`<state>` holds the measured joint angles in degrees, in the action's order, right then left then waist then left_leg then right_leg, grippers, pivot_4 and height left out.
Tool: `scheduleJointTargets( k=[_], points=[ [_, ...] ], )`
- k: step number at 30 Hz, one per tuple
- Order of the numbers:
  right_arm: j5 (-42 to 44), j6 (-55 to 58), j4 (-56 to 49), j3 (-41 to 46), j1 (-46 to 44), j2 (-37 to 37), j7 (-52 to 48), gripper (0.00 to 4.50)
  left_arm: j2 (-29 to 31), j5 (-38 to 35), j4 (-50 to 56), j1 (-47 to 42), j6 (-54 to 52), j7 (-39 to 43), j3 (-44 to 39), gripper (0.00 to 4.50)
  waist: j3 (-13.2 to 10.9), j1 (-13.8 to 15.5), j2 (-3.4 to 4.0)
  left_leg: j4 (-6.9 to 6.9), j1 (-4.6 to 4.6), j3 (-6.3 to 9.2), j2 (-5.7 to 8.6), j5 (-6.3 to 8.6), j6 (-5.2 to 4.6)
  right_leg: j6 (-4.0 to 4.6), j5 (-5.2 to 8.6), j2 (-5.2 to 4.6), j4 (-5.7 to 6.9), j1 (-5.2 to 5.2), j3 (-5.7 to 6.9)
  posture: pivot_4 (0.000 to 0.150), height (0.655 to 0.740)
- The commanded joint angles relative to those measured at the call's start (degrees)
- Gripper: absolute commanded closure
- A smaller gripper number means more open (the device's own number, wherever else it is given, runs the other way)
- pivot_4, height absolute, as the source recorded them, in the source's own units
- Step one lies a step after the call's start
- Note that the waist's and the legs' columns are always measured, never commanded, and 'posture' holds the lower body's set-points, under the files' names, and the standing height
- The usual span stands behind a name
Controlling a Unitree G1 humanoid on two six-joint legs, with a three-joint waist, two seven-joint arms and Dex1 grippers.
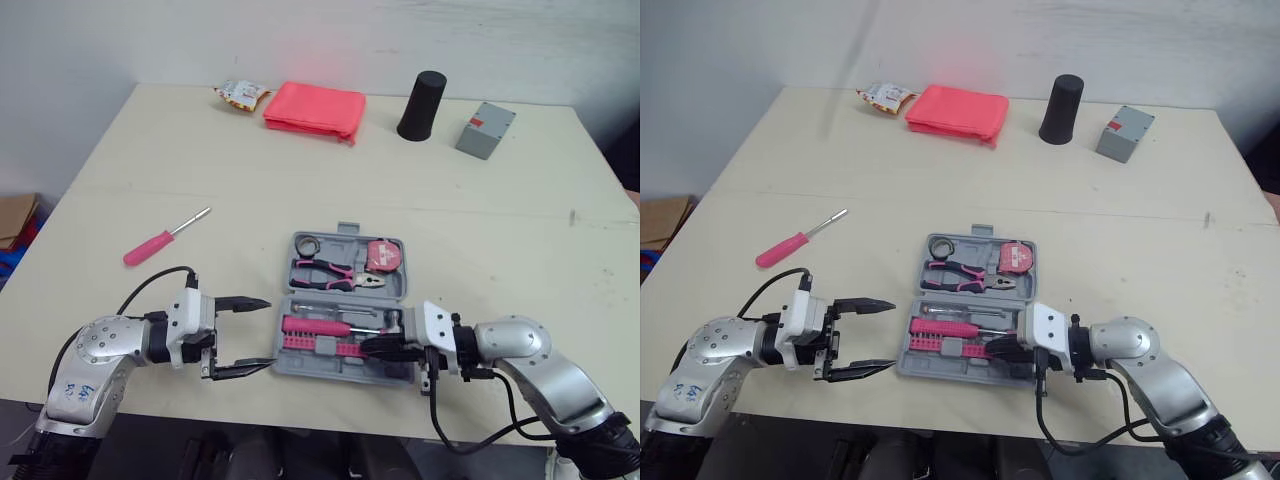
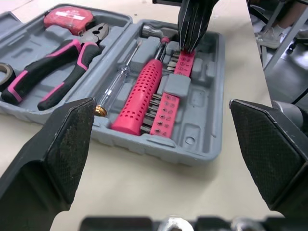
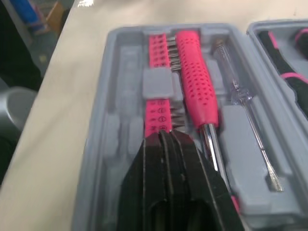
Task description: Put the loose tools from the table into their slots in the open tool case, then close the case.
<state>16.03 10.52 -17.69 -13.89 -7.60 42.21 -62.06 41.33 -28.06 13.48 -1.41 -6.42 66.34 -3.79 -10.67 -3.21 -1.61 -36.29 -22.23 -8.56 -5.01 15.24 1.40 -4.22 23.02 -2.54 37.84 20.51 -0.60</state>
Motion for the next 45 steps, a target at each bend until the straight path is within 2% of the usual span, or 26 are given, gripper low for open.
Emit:
scheduleJointTargets(
  k=[1,7,10,15,17,19,21,25,28,30,34,37,41,45],
  points=[
    [-3.9,-1.8,1.9,-3.1,1.8,-0.2,-0.2,4.42,0.4,-0.2,2.2,0.4,0.4,-0.6,-1.3,0.0,0.1,0.0,-0.08,0.0,0.04,0.0,0.0,0.0,0.0,0.0,0.0,0.0,0.0,-0.04,0.0,0.15,0.74],
    [-7.8,-2.4,1.4,-4.3,0.7,-0.1,2.0,4.42,0.2,0.8,1.6,0.6,1.2,-1.8,-1.5,0.0,0.1,-0.1,-0.2,-0.01,0.17,0.01,-0.02,-0.01,-0.01,0.05,-0.05,-0.01,0.02,-0.17,0.01,0.15,0.74],
    [-1.0,-1.0,-2.4,1.4,1.6,0.2,1.9,4.42,-0.3,1.6,0.3,0.9,2.0,-4.2,-3.2,0.0,0.1,0.1,-0.19,0.01,0.16,0.05,-0.05,-0.07,-0.02,0.13,-0.13,-0.01,0.02,-0.16,0.06,0.15,0.74],
    [7.3,-5.8,-3.9,15.9,8.4,1.2,1.0,4.42,-0.1,1.2,-4.1,2.9,2.8,-8.2,-10.8,0.0,0.1,0.3,-0.16,0.04,0.06,0.08,-0.02,-0.07,-0.07,0.14,-0.15,-0.04,0.0,-0.1,0.09,0.15,0.74],
    [11.7,-4.7,-1.1,29.1,16.6,3.4,-1.3,3.83,-2.3,-1.7,-9.4,5.5,1.9,-15.2,-21.5,0.0,0.1,0.4,-0.15,0.05,0.05,0.08,-0.02,-0.07,-0.08,0.14,-0.15,-0.04,-0.02,-0.09,0.1,0.15,0.74],
    [10.7,-10.3,6.3,40.9,22.2,4.4,-2.3,3.07,-2.5,-0.7,-15.9,9.0,4.4,-18.8,-29.8,0.0,0.1,0.5,-0.2,0.09,0.05,0.09,-0.01,-0.04,-0.11,0.12,-0.14,-0.05,-0.1,-0.12,0.1,0.15,0.74],
    [9.7,-17.5,13.0,46.9,22.3,4.1,-1.6,1.99,-1.7,0.7,-21.6,9.8,7.1,-20.5,-33.6,0.0,0.1,0.0,-0.24,0.15,0.06,0.04,-0.01,0.01,-0.14,0.12,-0.14,-0.04,-0.31,-0.13,0.1,0.15,0.74],
    [7.0,-26.2,25.6,52.1,21.4,6.0,-1.8,0.04,2.2,2.9,-34.2,8.8,11.6,-20.8,-37.2,0.0,0.0,-0.2,-0.3,0.15,0.15,-0.07,-0.02,0.11,-0.35,0.16,-0.24,-0.06,-0.31,-0.15,0.1,0.15,0.74],
    [4.3,-33.4,37.4,54.6,22.1,8.7,-2.5,0.04,5.6,3.7,-42.3,7.9,13.8,-20.4,-38.2,0.0,0.0,-0.1,-0.31,0.22,0.16,-0.05,-0.04,-0.02,-0.48,0.35,-0.47,-0.11,-0.32,-0.12,0.19,0.15,0.74],
    [4.5,-35.2,43.3,54.7,22.8,10.3,-4.4,0.04,7.2,3.4,-44.1,6.9,13.8,-19.5,-37.7,0.0,0.0,0.1,-0.3,0.24,0.19,-0.05,-0.02,-0.03,-0.48,0.38,-0.48,-0.18,-0.32,-0.12,0.21,0.15,0.74],
    [7.4,-37.7,45.4,53.4,22.5,9.6,-8.6,0.04,8.0,3.3,-42.9,3.7,13.1,-18.9,-35.4,0.0,0.0,0.0,-0.26,0.29,0.2,-0.01,-0.03,-0.04,-0.4,0.44,-0.51,-0.25,-0.25,-0.14,0.25,0.15,0.74],
    [10.2,-36.8,40.4,52.1,20.6,7.0,-8.1,0.04,8.6,3.5,-41.6,0.3,11.2,-18.4,-33.1,0.0,0.0,-0.3,-0.26,0.3,0.25,-0.02,-0.06,-0.12,-0.33,0.43,-0.52,-0.21,-0.09,-0.14,0.24,0.15,0.74],
    [15.5,-25.2,20.5,46.1,18.9,1.0,-0.3,0.04,9.9,5.0,-41.7,-10.4,8.9,-17.9,-27.0,0.0,0.0,-0.6,-0.25,0.31,0.29,0.01,-0.17,-0.3,-0.18,0.52,-0.58,-0.06,0.11,-0.09,0.24,0.15,0.74],
    [17.5,-20.8,8.1,41.4,15.3,-2.8,5.3,0.04,10.8,5.8,-45.3,-20.7,2.4,-15.3,-20.7,0.0,0.0,-0.2,-0.16,0.32,0.19,0.01,-0.19,-0.43,-0.19,0.53,-0.61,0.04,0.17,0.08,0.24,0.15,0.74]
  ],
)
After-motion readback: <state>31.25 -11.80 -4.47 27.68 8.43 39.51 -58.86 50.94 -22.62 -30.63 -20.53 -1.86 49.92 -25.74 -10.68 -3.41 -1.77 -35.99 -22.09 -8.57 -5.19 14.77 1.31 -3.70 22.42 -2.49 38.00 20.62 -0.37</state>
